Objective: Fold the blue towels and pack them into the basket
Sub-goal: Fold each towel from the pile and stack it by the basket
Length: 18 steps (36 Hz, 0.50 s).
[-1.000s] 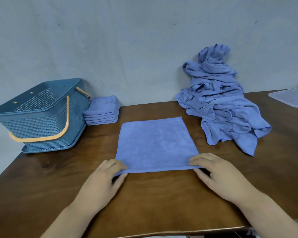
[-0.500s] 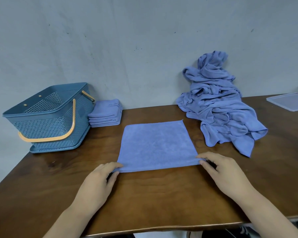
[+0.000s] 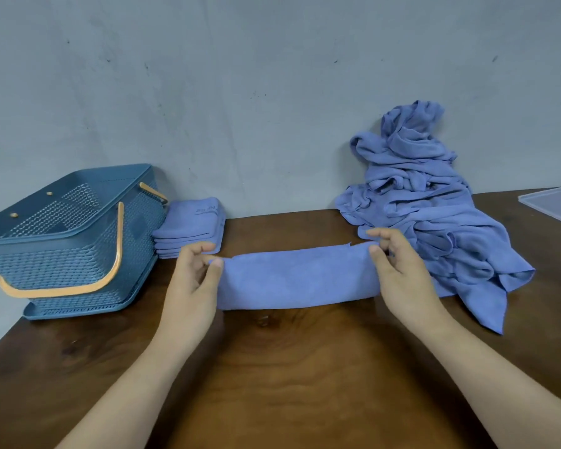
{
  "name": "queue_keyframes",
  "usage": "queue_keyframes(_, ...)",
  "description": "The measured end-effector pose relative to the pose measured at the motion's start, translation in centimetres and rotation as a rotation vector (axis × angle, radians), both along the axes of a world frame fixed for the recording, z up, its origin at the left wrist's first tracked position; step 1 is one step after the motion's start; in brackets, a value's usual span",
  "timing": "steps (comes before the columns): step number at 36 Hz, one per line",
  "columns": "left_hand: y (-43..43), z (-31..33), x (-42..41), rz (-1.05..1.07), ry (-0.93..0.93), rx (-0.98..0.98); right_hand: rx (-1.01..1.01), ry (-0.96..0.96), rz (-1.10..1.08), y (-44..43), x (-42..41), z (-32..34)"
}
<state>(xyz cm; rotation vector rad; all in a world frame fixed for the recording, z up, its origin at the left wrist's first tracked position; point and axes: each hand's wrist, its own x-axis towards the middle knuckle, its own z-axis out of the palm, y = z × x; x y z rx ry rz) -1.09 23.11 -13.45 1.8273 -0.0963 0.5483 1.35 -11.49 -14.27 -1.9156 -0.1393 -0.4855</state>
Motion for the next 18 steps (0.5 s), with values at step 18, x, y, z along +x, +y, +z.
queue_keyframes(18,2.4,-4.4,9.9,-0.075,0.433,-0.012,-0.140,0.270,-0.018,-0.1,8.0,-4.6)
